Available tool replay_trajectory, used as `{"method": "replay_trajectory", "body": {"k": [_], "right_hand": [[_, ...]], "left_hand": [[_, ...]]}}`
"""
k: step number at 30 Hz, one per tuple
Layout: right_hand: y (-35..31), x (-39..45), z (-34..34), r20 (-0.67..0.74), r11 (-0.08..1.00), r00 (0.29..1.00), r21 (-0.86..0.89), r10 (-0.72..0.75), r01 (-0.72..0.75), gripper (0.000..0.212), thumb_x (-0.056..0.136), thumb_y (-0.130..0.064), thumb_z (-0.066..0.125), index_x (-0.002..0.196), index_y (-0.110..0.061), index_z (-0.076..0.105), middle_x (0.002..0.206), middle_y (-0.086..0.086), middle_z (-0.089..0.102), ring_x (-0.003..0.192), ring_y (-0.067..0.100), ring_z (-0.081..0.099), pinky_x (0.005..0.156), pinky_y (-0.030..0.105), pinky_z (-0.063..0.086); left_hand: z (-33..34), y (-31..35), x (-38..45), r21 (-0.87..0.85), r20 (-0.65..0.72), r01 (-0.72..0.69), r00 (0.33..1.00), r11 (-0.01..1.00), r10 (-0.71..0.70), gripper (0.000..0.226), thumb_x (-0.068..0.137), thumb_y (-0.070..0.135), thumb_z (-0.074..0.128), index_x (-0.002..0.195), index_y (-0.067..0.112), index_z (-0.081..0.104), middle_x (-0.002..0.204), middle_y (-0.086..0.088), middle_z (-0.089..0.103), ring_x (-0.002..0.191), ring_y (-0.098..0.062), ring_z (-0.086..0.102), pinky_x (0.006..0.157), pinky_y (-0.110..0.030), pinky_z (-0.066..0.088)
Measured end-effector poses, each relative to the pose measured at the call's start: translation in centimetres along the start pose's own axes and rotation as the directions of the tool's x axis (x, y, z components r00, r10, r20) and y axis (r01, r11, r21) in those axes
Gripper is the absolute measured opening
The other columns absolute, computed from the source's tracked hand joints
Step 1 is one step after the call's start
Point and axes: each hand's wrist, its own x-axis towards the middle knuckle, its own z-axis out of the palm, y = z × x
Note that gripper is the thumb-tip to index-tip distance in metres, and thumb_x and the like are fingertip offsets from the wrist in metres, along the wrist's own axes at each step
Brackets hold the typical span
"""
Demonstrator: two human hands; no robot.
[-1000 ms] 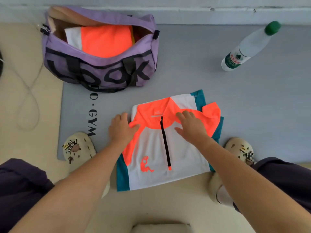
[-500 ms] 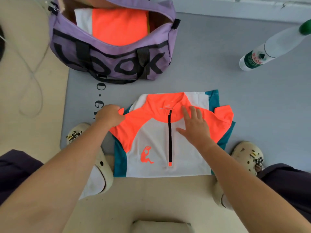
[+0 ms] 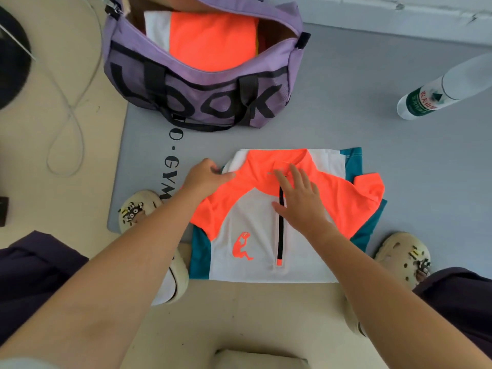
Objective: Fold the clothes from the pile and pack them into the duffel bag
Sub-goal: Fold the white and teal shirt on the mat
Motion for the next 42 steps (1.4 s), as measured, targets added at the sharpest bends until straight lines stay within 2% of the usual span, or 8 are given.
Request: {"method": "replay_trajectory", "body": {"k": [6,11,15,19,27,34,39,42], "right_hand": [[0.0,-0.1,1.1,0.022,0.999,1.000,0.034,0.015,-0.016,0.086,0.081,-0.041,0.070,0.152,-0.034,0.022,0.160,0.011,0.017,0.147,0.036,0.015,0.108,0.050,0.034],[0.1,-0.1,1.4,-0.004,0.999,1.000,0.035,0.008,-0.008,0.083,0.081,-0.039,0.069,0.151,-0.031,0.026,0.159,0.013,0.021,0.146,0.038,0.018,0.107,0.051,0.035],[0.0,0.0,1.5,-0.001,1.000,1.000,0.023,0.012,-0.012,0.083,0.081,-0.041,0.068,0.152,-0.030,0.026,0.159,0.012,0.019,0.146,0.038,0.017,0.108,0.051,0.034],[0.0,0.0,1.5,0.012,0.999,1.000,0.026,0.021,-0.021,0.083,0.082,-0.041,0.067,0.152,-0.031,0.024,0.160,0.011,0.016,0.147,0.036,0.014,0.110,0.050,0.033],[-0.1,0.0,1.2,0.009,0.999,1.000,0.043,0.017,-0.018,0.082,0.081,-0.039,0.067,0.151,-0.031,0.027,0.160,0.011,0.018,0.147,0.037,0.016,0.108,0.050,0.033],[-0.1,0.0,1.4,0.005,0.999,1.000,0.028,0.015,-0.015,0.084,0.079,-0.040,0.068,0.151,-0.031,0.026,0.159,0.012,0.019,0.146,0.038,0.016,0.107,0.051,0.034],[0.1,0.0,1.5,0.017,0.999,1.000,0.033,0.017,-0.017,0.084,0.081,-0.041,0.067,0.152,-0.031,0.024,0.161,0.011,0.015,0.148,0.037,0.012,0.110,0.051,0.031],[0.1,0.0,1.6,0.020,1.000,1.000,0.017,0.013,-0.014,0.084,0.082,-0.041,0.066,0.153,-0.031,0.022,0.161,0.011,0.014,0.148,0.037,0.011,0.110,0.051,0.031]], "left_hand": [[-1.3,1.3,1.1,-0.330,0.213,0.220,0.965,0.918,-0.154,0.038,0.072,0.043,0.081,0.062,0.022,0.051,0.056,0.004,0.045,0.054,-0.016,0.044,0.051,-0.022,0.037],[-3.2,-0.9,0.9,-0.753,0.215,0.177,0.977,0.634,-0.017,0.012,0.089,0.023,0.068,0.084,0.020,0.057,0.082,-0.003,0.068,0.069,-0.017,0.066,0.062,-0.028,0.050],[-4.0,-2.5,0.7,-0.360,0.292,0.218,0.950,0.907,-0.112,0.038,0.077,0.036,0.082,0.101,0.017,0.059,0.076,-0.004,0.064,0.053,-0.014,0.049,0.054,-0.026,0.041],[-5.3,-1.6,0.7,-0.110,0.409,0.128,0.910,0.986,-0.072,0.026,0.075,0.042,0.081,0.088,0.021,0.073,0.062,0.005,0.053,0.053,-0.011,0.042,0.055,-0.025,0.034],[-2.4,-0.8,0.5,-0.575,0.291,0.206,0.956,0.792,-0.037,0.016,0.083,0.018,0.069,0.072,0.021,0.058,0.072,-0.005,0.057,0.070,-0.021,0.054,0.062,-0.029,0.044],[-1.4,-1.2,0.2,0.110,0.161,0.224,0.957,0.968,-0.240,0.086,0.070,0.082,0.051,0.114,0.009,0.064,0.114,-0.010,0.063,0.104,-0.029,0.059,0.077,-0.032,0.041],[-2.8,-1.4,0.1,-0.302,0.286,0.420,0.896,0.856,-0.339,0.072,0.055,0.059,0.084,0.107,0.012,0.066,0.111,-0.006,0.068,0.096,-0.025,0.065,0.088,-0.036,0.051],[-2.9,-2.0,0.2,-0.678,0.257,0.301,0.952,0.671,-0.167,0.025,0.072,0.021,0.084,0.094,0.015,0.072,0.110,-0.019,0.071,0.085,-0.023,0.070,0.083,-0.036,0.055]]}}
